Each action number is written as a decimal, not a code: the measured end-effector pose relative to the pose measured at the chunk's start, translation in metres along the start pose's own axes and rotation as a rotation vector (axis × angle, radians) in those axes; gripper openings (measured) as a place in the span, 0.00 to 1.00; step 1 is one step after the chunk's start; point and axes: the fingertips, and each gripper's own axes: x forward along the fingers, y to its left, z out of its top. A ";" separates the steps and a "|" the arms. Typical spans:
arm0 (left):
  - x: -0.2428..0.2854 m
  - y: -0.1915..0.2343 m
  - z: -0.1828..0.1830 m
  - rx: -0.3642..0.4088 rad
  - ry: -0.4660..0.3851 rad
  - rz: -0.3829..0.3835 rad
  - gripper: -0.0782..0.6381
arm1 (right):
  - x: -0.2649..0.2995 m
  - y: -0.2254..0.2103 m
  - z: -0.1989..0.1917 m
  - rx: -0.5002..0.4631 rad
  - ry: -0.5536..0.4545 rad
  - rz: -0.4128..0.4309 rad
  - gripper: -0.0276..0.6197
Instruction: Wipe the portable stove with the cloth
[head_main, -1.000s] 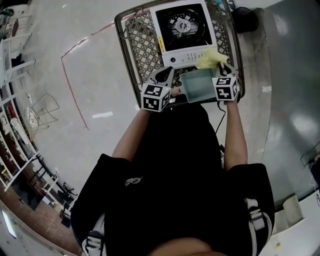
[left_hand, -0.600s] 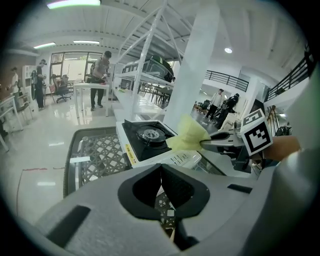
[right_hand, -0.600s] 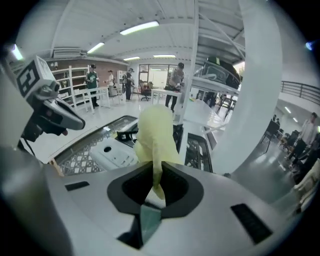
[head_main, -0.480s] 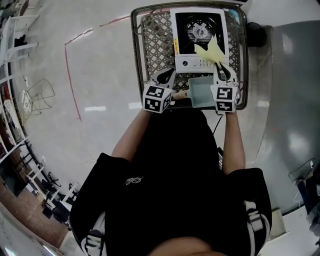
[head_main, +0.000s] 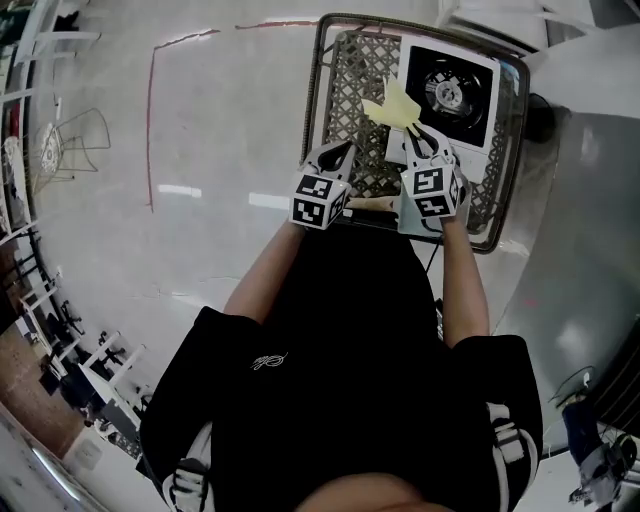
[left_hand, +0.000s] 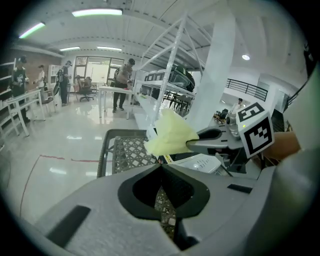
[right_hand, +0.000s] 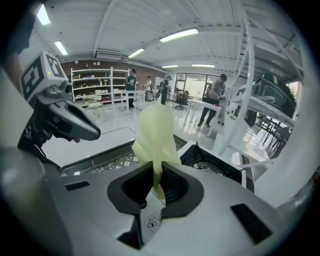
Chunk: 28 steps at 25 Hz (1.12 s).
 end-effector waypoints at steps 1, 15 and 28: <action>-0.003 0.004 -0.001 -0.010 -0.003 0.009 0.13 | 0.007 0.007 -0.004 -0.012 0.028 0.020 0.09; -0.008 0.021 -0.009 -0.054 0.006 0.022 0.13 | 0.044 0.020 -0.048 -0.054 0.221 0.033 0.10; 0.015 -0.005 -0.002 -0.003 0.038 -0.030 0.13 | 0.019 -0.009 -0.075 -0.009 0.237 -0.024 0.09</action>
